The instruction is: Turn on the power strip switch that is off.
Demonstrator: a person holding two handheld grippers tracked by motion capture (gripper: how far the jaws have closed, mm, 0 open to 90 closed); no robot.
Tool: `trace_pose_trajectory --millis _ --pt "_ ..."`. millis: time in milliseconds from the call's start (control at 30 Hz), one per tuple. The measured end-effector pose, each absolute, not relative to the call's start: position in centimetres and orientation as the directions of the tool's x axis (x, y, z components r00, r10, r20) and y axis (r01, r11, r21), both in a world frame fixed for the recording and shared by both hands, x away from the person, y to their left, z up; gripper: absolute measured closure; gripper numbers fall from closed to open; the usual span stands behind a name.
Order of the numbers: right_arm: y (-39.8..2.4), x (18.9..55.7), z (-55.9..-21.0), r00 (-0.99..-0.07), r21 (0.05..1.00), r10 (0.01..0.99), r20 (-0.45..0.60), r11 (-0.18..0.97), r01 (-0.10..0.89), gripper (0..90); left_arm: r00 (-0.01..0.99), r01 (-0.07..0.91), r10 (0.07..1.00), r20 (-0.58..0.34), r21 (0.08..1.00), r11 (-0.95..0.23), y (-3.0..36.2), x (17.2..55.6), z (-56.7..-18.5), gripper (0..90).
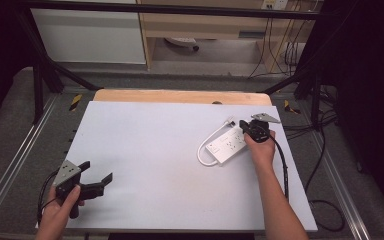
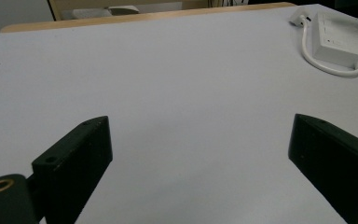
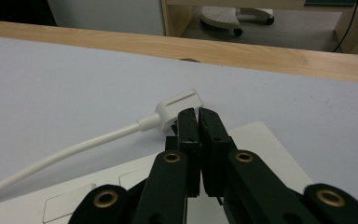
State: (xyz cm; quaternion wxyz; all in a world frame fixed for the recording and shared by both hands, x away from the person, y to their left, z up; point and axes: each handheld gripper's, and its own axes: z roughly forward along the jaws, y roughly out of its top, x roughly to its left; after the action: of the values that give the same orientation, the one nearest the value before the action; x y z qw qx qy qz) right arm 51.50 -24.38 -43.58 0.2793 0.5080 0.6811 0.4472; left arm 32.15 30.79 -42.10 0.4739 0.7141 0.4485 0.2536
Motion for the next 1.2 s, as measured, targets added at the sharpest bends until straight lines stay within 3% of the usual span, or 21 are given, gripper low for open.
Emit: trace_pose_trajectory --millis 733,1200 --pt "-24.2 50.9 -42.5 -0.35 0.898 0.932 0.097 0.07 0.435 77.4 0.467 0.402 0.882 -0.063 0.904 -0.148 30.8 32.2 -42.1 6.2" --pt "-24.1 50.1 -41.3 -0.363 0.899 0.924 0.123 0.051 0.436 61.1 0.46 0.405 0.885 -0.065 0.903 -0.145 30.9 32.2 -42.2 6.2"
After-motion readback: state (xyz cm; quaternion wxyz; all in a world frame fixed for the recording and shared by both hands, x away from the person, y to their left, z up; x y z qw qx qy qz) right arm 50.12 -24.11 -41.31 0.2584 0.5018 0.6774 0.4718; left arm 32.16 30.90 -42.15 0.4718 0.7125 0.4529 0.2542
